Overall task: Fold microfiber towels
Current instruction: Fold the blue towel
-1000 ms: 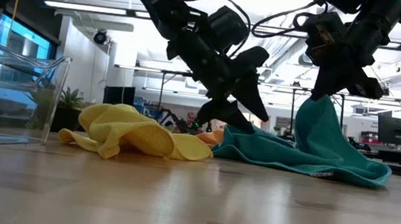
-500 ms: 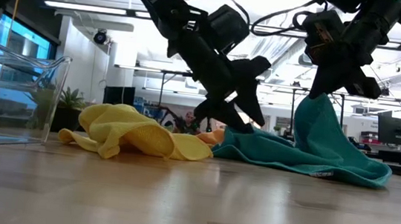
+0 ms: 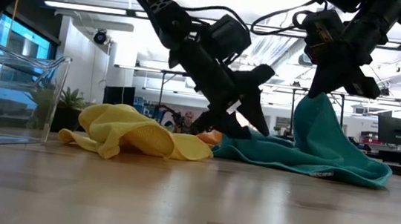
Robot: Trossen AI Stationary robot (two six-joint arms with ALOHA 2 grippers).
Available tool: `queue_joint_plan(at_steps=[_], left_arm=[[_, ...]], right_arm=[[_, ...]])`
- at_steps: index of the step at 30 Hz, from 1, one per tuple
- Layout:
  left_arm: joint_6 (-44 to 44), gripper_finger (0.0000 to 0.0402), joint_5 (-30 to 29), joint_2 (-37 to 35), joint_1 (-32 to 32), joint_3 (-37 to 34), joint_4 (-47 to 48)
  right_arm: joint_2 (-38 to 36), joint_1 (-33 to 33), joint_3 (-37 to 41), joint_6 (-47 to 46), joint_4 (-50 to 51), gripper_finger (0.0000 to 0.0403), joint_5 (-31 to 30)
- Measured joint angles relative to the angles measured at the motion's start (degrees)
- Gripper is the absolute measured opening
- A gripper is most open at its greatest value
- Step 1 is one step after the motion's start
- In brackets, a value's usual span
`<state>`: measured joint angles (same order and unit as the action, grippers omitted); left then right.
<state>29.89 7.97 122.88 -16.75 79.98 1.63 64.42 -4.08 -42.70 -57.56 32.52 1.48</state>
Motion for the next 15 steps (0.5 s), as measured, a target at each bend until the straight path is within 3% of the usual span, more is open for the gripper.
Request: queue_joint_plan(at_steps=[7,15], left_arm=[[-1.42,0.0182,0.17,-0.79,-0.18,0.0,0.21],[-3.53,0.0055,4.1,-2.01,-1.8,0.07,0.6]], right_arm=[[0.0,0.0,0.0,0.0,-0.25,0.0,-0.05],[0.0,-0.02,0.0,0.06,-0.27,0.0,-0.61]])
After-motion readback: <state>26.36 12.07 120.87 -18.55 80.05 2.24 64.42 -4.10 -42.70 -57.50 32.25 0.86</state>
